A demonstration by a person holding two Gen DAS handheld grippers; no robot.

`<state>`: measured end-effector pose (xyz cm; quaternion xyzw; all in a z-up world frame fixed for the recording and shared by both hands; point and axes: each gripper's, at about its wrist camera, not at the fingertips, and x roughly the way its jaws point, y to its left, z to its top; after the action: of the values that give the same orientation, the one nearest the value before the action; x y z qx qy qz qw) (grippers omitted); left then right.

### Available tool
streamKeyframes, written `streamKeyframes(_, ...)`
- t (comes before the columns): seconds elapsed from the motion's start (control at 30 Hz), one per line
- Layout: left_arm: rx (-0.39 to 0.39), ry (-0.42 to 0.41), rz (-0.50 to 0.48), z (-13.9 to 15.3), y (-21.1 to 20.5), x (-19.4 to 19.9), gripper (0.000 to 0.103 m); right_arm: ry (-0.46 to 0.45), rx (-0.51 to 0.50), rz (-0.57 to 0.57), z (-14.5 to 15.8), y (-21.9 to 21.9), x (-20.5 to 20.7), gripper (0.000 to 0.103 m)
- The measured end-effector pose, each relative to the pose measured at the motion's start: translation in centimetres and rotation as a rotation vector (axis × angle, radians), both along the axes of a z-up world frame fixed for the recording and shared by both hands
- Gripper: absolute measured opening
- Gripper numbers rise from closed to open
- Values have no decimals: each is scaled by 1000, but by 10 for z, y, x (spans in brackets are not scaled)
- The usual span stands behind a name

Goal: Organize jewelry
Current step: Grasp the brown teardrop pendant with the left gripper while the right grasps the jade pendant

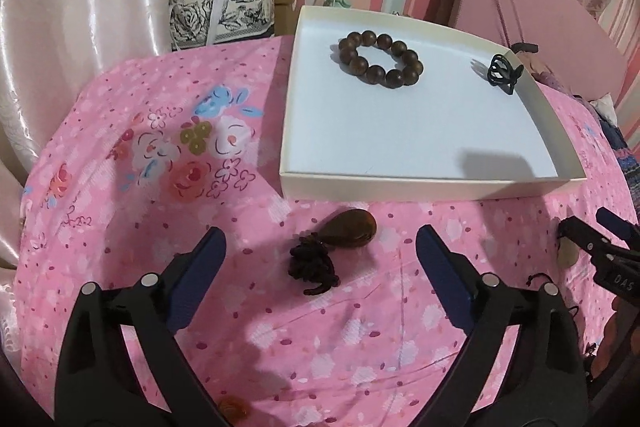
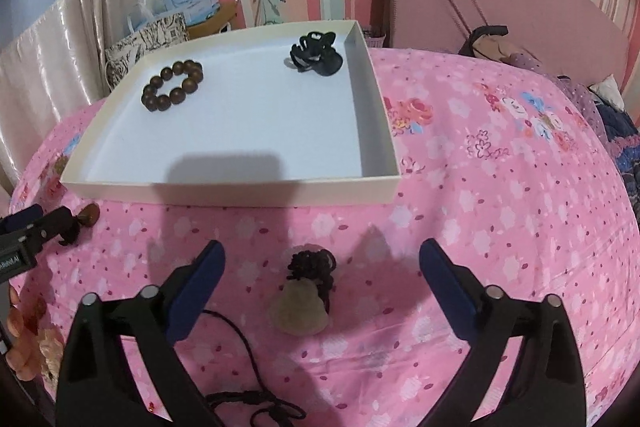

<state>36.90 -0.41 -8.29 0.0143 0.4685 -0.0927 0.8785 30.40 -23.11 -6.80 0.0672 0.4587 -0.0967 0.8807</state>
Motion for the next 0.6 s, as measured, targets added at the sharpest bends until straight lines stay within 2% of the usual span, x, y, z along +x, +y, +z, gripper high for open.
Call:
streamKeyframes(0.1, 3, 6, -1, -1, -1, 1, 93, 3, -21, 11, -1, 5, 2, 95)
streamKeyframes(0.2, 5, 27, -7, -4, -2, 2, 82, 6, -46, 20, -2, 8, 3, 95)
streamKeyframes(0.23, 10, 44, -10, -6, -3, 4, 75, 5, -50, 24, -2, 9, 3, 95)
streamKeyframes(0.27, 14, 54, -12, -7, -3, 4, 68, 6, -51, 27, -2, 10, 3, 93)
streamKeyframes(0.37, 31, 63, -12, -9, -6, 3, 67, 12, -42, 31, -2, 9, 4, 83)
streamKeyframes(0.43, 38, 60, -18, -9, -7, 3, 67, 21, -28, 34, -3, 8, 4, 81)
streamKeyframes(0.5, 40, 56, -23, -9, -8, 3, 65, 34, -14, 39, -7, 8, 5, 71)
streamKeyframes(0.53, 41, 58, -24, -10, -7, 3, 60, 39, 2, 43, -8, 9, 6, 66)
streamKeyframes(0.6, 30, 85, -21, -14, -6, 6, 50, 39, 17, 40, -10, 9, 5, 64)
